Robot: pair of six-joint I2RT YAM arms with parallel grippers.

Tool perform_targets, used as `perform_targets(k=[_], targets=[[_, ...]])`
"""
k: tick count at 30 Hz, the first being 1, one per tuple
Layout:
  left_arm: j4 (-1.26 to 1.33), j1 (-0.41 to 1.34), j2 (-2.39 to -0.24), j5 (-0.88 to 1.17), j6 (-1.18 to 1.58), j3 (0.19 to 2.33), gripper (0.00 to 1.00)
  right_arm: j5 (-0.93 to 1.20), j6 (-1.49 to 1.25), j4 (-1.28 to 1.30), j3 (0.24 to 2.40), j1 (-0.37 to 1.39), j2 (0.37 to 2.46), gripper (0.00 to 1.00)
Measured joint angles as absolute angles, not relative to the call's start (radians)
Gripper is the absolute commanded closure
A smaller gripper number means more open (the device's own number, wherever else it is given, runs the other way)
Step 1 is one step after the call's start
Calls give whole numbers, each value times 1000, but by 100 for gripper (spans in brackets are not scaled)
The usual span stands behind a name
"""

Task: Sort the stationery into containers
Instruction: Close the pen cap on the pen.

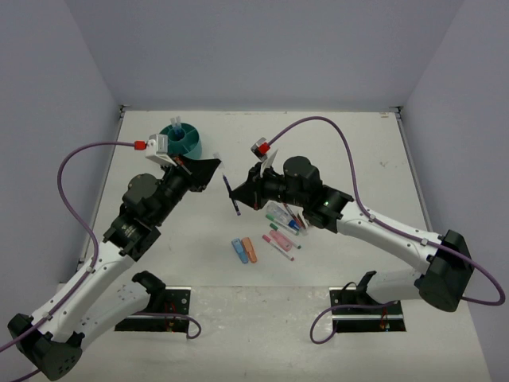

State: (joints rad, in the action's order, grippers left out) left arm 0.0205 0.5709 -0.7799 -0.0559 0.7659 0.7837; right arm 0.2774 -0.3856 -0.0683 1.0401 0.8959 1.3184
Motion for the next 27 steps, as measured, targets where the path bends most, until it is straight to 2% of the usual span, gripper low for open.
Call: perform_targets(k=[27], targets=[[29,571,-762,-38,766,766,100,270,-381,-58,1075,896,1335,100]])
